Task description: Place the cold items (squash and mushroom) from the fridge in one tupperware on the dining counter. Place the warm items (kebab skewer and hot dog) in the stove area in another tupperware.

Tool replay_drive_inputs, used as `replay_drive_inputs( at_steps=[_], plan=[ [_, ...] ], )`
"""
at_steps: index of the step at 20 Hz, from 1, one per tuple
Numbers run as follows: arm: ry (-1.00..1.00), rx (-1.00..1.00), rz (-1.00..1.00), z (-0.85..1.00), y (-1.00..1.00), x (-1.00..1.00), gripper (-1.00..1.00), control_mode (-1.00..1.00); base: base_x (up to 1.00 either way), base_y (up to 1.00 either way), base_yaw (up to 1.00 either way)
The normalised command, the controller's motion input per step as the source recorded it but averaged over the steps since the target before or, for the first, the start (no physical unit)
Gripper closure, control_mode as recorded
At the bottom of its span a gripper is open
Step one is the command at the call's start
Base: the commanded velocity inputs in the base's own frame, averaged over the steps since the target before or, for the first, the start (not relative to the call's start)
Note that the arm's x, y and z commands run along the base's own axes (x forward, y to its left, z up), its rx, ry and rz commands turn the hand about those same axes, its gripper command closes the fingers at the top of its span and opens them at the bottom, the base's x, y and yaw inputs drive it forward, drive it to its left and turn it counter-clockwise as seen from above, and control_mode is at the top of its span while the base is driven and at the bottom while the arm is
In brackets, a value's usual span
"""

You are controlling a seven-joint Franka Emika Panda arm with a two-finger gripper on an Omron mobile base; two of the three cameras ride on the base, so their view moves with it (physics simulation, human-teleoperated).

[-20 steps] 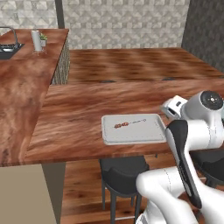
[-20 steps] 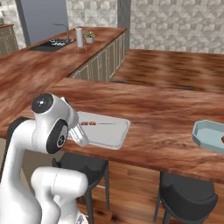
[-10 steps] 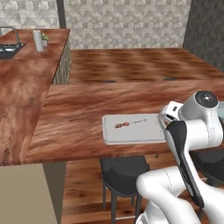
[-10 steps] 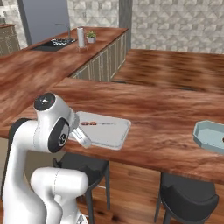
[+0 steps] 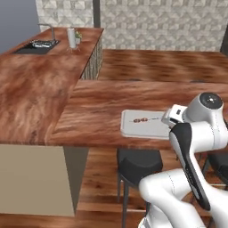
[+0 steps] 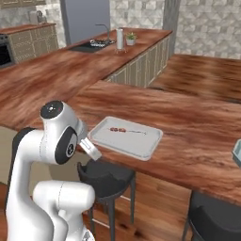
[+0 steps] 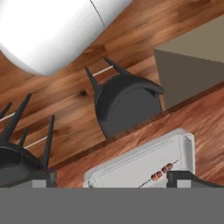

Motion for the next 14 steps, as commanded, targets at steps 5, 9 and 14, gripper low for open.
replay_drive_inputs(
  at_steps=[5, 9, 14],
  plan=[
    [0.0, 0.0, 0.0, 0.0, 0.0, 0.0, -1.0, 1.0, -0.87, 0.05, 0.09],
    [0.0, 0.0, 0.0, 0.0, 0.0, 0.0, -1.0, 1.0, -0.17, 0.76, 0.25],
    [0.0, 0.0, 0.0, 0.0, 0.0, 0.0, -1.0, 1.0, 0.0, 0.99, 0.08]
  ],
)
